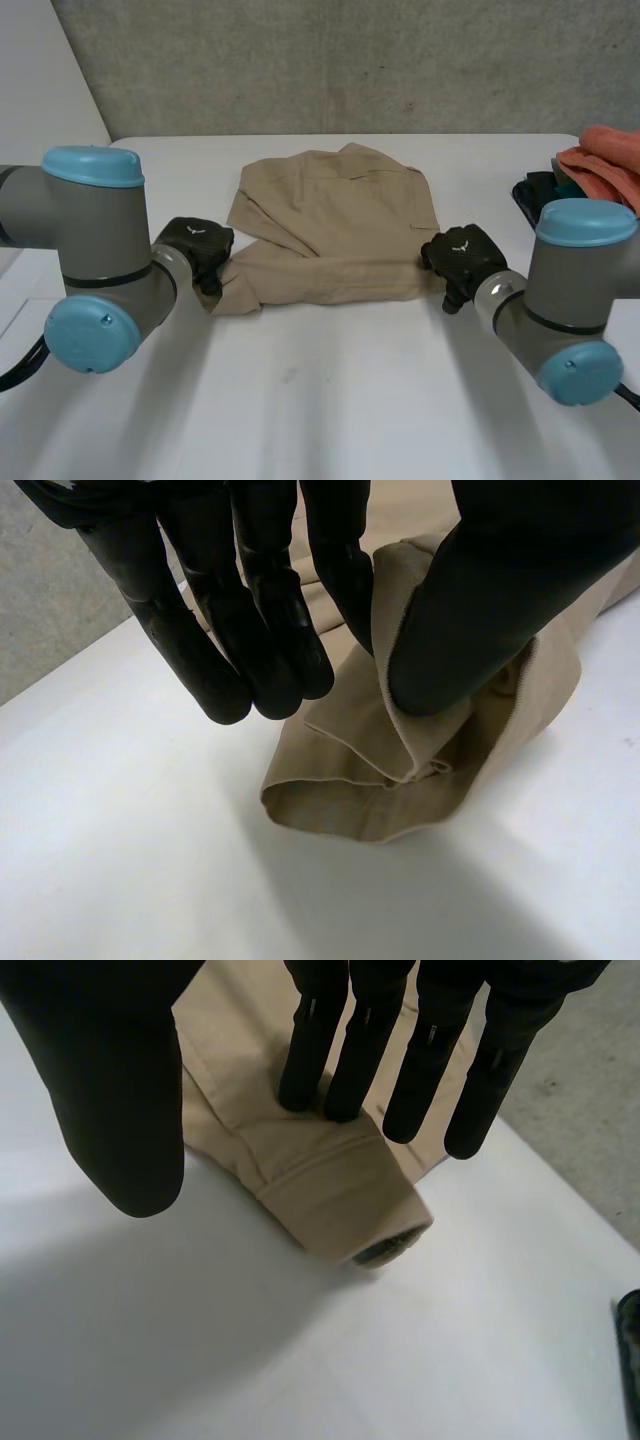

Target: Fold the laundry.

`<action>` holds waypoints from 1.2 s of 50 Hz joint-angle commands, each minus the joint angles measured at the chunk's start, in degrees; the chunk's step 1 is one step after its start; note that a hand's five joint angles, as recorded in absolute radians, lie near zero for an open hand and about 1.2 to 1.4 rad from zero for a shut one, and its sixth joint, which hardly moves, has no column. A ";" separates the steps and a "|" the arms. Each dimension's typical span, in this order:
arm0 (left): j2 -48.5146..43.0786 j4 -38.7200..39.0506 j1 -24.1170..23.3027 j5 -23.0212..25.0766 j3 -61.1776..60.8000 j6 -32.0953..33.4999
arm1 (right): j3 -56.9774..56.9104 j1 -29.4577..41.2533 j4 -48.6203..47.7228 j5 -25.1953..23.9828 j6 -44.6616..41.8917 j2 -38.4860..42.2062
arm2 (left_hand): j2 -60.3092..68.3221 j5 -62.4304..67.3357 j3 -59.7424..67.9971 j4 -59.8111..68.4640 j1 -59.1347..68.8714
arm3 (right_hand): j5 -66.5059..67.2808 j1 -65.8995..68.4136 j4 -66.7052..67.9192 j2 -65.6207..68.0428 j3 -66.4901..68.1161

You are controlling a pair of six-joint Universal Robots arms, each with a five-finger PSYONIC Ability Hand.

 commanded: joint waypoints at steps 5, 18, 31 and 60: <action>-1.62 -0.40 0.83 1.15 1.85 -0.02 | -6.54 2.26 -3.02 0.49 -0.45 7.23 | 11.59 13.66 12.03 11.57 13.00 | 5.93 4.10 4.67 4.85 4.64; -3.12 -0.40 1.97 2.30 4.22 -0.19 | -13.65 3.76 -8.11 1.11 -5.10 14.17 | 11.59 13.66 12.03 11.57 13.00 | 32.07 30.24 30.82 30.99 30.78; 5.66 -3.83 4.08 8.27 1.77 -2.65 | -12.34 0.60 -3.14 2.96 -5.11 1.89 | 11.59 13.66 12.03 11.57 13.00 | 45.82 43.99 44.57 44.74 44.53; 0.94 -12.01 5.23 8.01 9.04 2.62 | -31.75 -1.34 46.83 -2.06 -11.52 1.34 | 11.59 13.66 12.03 11.57 13.00 | 45.82 43.99 44.57 44.74 44.53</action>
